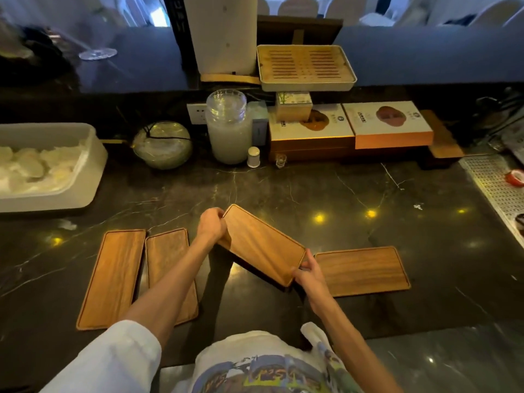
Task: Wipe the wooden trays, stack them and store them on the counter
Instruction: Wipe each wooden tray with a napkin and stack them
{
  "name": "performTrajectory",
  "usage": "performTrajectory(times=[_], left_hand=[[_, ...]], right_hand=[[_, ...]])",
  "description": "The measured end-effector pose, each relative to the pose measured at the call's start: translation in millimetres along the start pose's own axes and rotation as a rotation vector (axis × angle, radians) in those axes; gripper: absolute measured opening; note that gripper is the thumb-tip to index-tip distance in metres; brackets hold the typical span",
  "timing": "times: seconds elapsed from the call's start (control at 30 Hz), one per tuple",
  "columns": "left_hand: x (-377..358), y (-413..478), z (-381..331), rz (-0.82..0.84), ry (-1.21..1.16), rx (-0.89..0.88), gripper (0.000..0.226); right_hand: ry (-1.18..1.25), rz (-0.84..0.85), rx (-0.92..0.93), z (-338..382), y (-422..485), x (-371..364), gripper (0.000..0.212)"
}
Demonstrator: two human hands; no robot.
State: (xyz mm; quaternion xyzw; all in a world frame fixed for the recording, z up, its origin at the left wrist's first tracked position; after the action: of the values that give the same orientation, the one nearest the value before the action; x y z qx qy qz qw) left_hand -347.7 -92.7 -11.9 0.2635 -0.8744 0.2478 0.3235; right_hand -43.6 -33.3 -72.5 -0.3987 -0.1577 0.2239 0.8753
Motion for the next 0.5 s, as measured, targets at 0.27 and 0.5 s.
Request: performTrajectory(times=[0.27, 0.5], left_hand=[[-62.6, -43.0, -43.2, 0.042, -0.28, 0.056, 0.014], [-175.9, -89.8, -82.3, 0.061, -0.295, 0.181, 0.013]], right_hand=[[-0.033, -0.223, 0.078, 24.9, 16.5, 141.1, 0.043], [-0.175, -0.376, 0.063, 22.7, 48.0, 256.1, 0.036]])
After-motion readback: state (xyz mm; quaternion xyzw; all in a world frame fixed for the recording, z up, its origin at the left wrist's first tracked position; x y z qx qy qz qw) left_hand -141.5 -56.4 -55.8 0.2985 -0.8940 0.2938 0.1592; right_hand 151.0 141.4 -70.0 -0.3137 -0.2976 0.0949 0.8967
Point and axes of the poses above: each hand's wrist, its own y-axis towards the middle knuckle, its own x-axis out of the back of the hand, z = x × y, the point moved 10 cm from there along y, towards the middle knuckle, and after that the axes turned 12 degrees about -x, right-handed, at the moved point
